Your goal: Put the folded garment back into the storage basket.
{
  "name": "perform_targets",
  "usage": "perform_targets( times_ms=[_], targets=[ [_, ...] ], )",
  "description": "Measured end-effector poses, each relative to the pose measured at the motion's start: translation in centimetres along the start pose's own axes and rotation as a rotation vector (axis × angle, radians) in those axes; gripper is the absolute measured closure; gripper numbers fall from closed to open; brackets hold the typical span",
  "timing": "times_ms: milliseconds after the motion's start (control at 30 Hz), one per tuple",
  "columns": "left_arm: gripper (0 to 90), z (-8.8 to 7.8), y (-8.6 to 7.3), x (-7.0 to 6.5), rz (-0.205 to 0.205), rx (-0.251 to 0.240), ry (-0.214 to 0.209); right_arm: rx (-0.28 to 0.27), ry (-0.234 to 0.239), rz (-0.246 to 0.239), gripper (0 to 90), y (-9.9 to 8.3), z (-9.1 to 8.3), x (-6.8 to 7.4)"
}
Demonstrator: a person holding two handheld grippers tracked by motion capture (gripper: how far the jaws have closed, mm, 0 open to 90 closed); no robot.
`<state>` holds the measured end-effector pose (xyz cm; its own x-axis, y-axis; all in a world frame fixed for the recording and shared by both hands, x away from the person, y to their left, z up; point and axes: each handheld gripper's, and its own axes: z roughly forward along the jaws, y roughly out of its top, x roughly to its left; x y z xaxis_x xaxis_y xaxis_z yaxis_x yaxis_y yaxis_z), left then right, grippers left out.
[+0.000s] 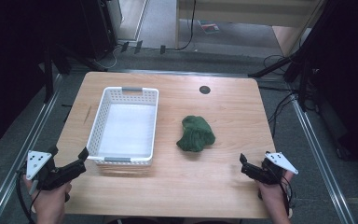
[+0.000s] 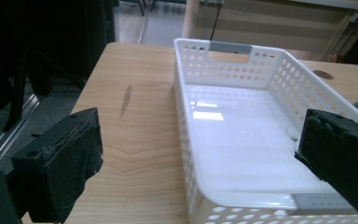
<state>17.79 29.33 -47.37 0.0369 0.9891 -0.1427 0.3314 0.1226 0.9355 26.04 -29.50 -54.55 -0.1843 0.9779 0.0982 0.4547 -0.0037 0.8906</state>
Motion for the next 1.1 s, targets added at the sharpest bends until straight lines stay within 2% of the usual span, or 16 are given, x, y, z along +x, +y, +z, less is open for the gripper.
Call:
perform_targets(
  times_ms=[67, 100, 167, 200, 233, 267, 533, 567, 600, 700, 733, 800, 900, 967, 1000, 1100],
  targets=[
    [0.7, 0.0, 0.4, -0.9, 0.02, 0.001, -0.012, 0.0, 0.0, 0.001, 0.0, 0.0, 0.0, 0.0],
    [0.7, 0.0, 0.8, -1.9, 0.04, 0.006, -0.022, -0.001, 0.0, 0.001, 0.0, 0.0, 0.0, 0.0],
    [0.7, 0.0, 1.0, -2.3, 0.052, 0.01, -0.026, -0.003, -0.001, 0.001, 0.0, 0.0, 0.0, 0.0],
    [0.7, 0.1, 1.3, -3.1, 0.074, 0.017, -0.035, -0.003, 0.0, 0.001, 0.0, 0.0, -0.1, 0.0],
    [0.7, 0.1, 1.3, -3.1, 0.074, 0.017, -0.035, -0.003, -0.001, 0.001, 0.0, 0.0, -0.1, 0.0],
    [0.7, 0.4, 1.6, -3.7, 0.077, 0.019, -0.05, -0.003, -0.001, 0.002, 0.0, 0.0, -0.1, 0.0],
    [0.9, 1.6, 2.2, -5.8, 0.099, 0.052, -0.068, -0.003, -0.006, 0.009, 0.0, 0.0, -0.1, 0.0],
    [0.9, 2.0, 2.4, -6.7, 0.111, 0.061, -0.083, -0.005, -0.006, 0.008, 0.0, 0.0, -0.1, 0.0],
    [0.9, 2.0, 2.4, -6.7, 0.111, 0.061, -0.083, -0.005, -0.006, 0.008, 0.0, 0.0, -0.1, 0.0],
    [1.0, 2.7, 3.0, -8.3, 0.131, 0.067, -0.11, -0.004, -0.007, 0.008, 0.0, 0.0, -0.1, 0.0],
    [1.0, 2.7, 3.0, -8.3, 0.131, 0.067, -0.11, -0.004, -0.007, 0.008, 0.0, 0.0, -0.1, 0.0],
    [1.0, 3.3, 3.5, -9.8, 0.15, 0.071, -0.136, -0.005, -0.007, 0.008, 0.0, 0.0, -0.1, 0.0],
    [1.0, 3.7, 3.7, -10.6, 0.152, 0.07, -0.147, -0.006, -0.005, 0.006, 0.0, 0.0, -0.1, 0.0],
    [1.0, 4.2, 4.2, -11.7, 0.157, 0.072, -0.162, -0.006, -0.003, 0.007, 0.0, 0.0, -0.1, 0.0],
    [1.0, 4.2, 4.2, -11.7, 0.157, 0.072, -0.162, -0.006, -0.003, 0.007, 0.0, 0.0, -0.1, 0.0],
    [1.0, 4.9, 4.6, -12.8, 0.18, 0.075, -0.175, -0.006, -0.002, 0.007, 0.0, 0.0, -0.1, 0.0]
  ],
)
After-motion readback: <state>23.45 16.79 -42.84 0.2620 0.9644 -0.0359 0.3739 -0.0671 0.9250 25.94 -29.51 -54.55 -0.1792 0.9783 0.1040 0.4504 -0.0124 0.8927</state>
